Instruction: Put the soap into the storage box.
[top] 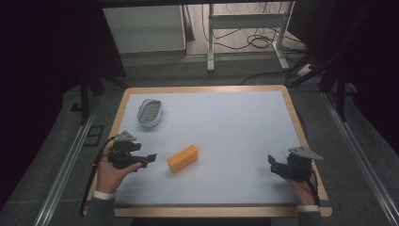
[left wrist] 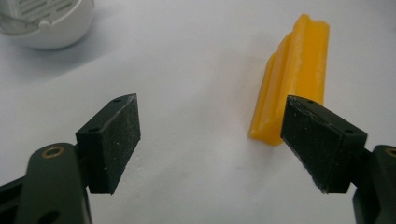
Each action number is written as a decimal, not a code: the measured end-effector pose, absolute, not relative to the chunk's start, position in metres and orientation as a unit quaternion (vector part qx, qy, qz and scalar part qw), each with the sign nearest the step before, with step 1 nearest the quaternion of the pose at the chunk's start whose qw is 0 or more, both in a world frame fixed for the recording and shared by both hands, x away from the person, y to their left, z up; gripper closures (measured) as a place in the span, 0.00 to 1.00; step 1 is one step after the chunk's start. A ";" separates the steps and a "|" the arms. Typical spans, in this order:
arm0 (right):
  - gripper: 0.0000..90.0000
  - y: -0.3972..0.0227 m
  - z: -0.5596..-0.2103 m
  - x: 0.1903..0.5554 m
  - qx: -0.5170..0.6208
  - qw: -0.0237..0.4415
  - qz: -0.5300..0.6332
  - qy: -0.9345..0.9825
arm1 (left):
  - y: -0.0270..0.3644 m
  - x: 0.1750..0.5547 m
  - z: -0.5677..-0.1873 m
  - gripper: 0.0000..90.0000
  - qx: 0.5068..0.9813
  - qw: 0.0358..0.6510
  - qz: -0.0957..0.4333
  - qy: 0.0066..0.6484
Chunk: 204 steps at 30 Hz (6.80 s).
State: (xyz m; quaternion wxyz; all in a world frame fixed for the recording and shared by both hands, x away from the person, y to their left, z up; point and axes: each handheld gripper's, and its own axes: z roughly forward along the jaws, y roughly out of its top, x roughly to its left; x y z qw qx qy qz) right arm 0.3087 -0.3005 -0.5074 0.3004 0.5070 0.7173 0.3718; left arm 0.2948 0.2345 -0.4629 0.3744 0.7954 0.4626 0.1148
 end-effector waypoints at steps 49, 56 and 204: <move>0.10 -0.306 -0.510 0.309 0.531 0.300 0.360 0.705 | 0.147 0.318 -0.458 0.23 0.873 0.309 0.100 0.365; 0.10 -0.305 -0.511 0.310 0.532 0.299 0.356 0.707 | 0.131 0.325 -0.466 0.23 0.882 0.292 0.091 0.358; 0.10 -0.313 -0.515 0.311 0.548 0.300 0.345 0.701 | 0.200 0.432 -0.404 0.68 0.822 0.312 0.113 0.462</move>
